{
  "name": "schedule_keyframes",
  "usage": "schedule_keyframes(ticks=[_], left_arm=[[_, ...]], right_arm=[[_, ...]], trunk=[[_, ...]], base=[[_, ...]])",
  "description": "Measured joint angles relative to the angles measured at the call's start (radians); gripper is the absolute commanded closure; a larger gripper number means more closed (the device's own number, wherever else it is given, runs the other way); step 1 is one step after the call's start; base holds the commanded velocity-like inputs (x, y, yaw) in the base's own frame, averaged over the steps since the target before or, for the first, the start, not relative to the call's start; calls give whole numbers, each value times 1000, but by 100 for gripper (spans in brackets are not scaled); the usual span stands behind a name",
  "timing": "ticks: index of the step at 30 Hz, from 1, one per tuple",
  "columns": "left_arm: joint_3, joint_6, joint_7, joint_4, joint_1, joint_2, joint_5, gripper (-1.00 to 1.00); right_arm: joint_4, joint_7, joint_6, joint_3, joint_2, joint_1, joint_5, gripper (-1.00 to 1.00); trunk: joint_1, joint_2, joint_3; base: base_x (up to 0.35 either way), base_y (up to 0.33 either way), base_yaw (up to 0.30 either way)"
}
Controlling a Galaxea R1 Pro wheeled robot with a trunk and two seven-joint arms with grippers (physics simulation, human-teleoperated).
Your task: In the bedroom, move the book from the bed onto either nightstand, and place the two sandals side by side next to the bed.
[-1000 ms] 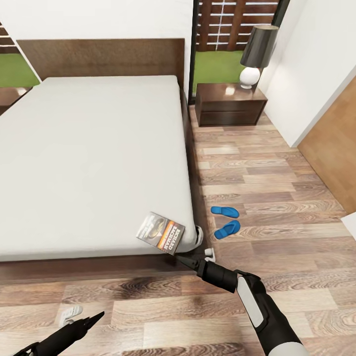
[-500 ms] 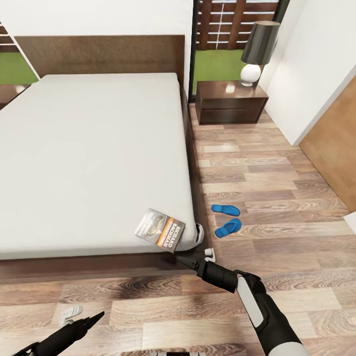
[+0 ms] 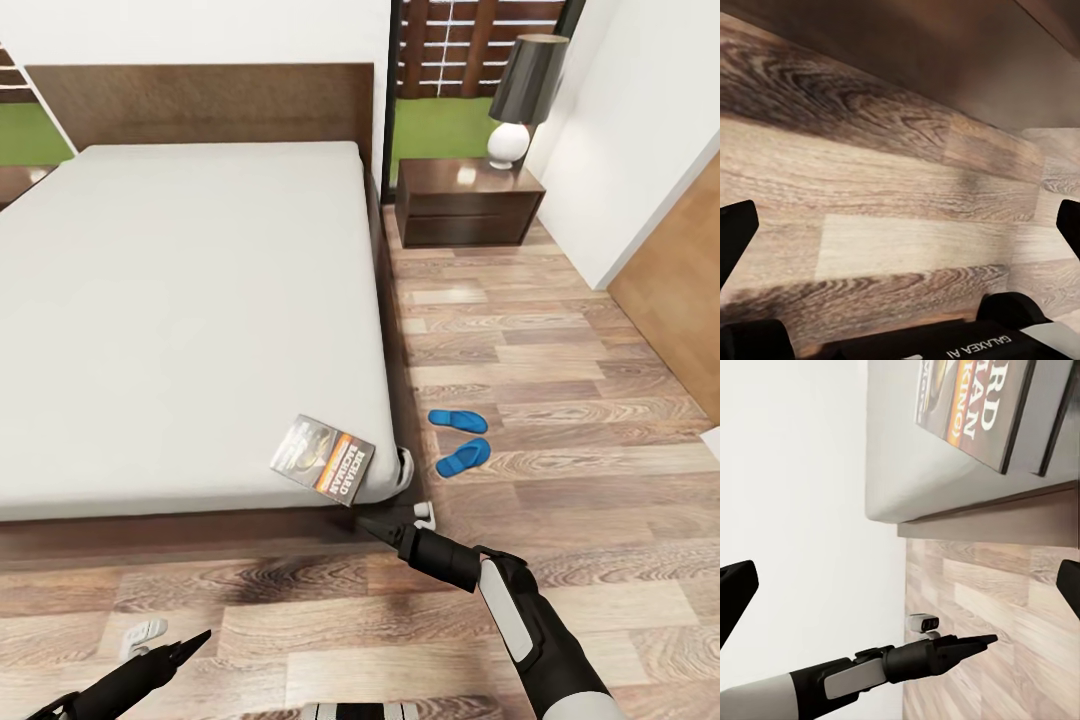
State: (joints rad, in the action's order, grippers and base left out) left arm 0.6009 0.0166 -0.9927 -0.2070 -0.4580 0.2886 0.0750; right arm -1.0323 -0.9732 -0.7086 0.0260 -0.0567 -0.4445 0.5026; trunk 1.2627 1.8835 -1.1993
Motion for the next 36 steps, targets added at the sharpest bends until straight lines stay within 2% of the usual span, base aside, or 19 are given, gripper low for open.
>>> schedule_keyframes(ticks=[5, 20, 26, 33, 36], left_arm=[[0, 0, 0, 0, 0, 0, 0, -100], [0, 0, 1, 0, 0, 0, 0, -100], [0, 0, 0, 0, 0, 0, 0, -100], [-1, 0, 0, 0, 0, 0, 0, -100], [0, 0, 0, 0, 0, 0, 0, -100]], right_arm=[[0, 0, 0, 0, 0, 0, 0, -100], [1, 7, 6, -3, 0, 0, -3, -100], [14, 13, 7, -16, 1, 0, -3, -100], [29, 104, 7, -48, 1, 0, 0, -100], [30, 118, 7, -52, 1, 0, 0, -100]], trunk=[[19, 35, -16], [19, 35, -16], [19, 35, -16], [19, 35, -16], [19, 35, -16]], base=[[0, 0, 0], [0, 0, 0], [0, 0, 0], [0, 0, 0], [0, 0, 0]])
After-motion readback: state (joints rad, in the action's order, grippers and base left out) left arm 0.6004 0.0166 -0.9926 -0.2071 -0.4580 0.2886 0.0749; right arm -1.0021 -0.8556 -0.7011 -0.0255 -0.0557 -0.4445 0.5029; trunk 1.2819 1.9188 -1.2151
